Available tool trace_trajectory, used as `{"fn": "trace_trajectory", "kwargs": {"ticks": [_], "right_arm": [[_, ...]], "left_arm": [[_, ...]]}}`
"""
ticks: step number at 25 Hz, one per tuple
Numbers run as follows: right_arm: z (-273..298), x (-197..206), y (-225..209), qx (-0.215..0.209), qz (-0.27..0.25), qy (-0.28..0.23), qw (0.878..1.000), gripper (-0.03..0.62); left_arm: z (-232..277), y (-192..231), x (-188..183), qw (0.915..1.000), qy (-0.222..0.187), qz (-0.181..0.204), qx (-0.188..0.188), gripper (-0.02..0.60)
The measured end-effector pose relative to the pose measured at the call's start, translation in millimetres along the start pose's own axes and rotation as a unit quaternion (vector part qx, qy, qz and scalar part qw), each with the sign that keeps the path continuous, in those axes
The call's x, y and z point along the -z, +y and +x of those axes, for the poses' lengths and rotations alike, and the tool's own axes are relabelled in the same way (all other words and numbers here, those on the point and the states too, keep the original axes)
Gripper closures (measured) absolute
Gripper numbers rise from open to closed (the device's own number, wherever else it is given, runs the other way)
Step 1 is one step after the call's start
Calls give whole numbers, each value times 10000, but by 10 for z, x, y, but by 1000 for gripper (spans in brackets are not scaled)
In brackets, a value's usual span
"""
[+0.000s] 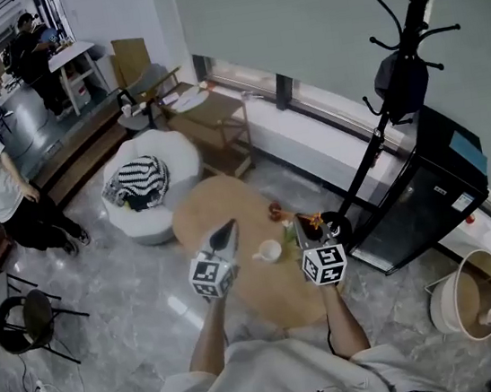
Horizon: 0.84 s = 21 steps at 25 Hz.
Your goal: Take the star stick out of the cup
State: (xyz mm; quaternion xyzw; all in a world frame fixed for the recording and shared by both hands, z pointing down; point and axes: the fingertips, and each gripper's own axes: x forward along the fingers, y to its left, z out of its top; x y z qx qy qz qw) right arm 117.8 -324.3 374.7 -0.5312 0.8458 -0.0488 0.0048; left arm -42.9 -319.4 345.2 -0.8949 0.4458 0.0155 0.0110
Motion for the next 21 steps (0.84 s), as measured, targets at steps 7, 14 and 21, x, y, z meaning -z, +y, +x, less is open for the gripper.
{"fn": "trace_trajectory", "kwargs": {"ticks": [7, 14, 21], "right_arm": [[2, 37, -29, -31, 3, 41, 10000, 577], [-9, 83, -28, -23, 9, 79, 10000, 577], [34, 88, 35, -133, -107, 146, 9997, 577]], "left_arm": [[17, -28, -22, 10000, -24, 22, -23, 583], [31, -66, 8, 10000, -50, 32, 66, 581], [59, -62, 29, 9999, -35, 66, 95, 583]]}}
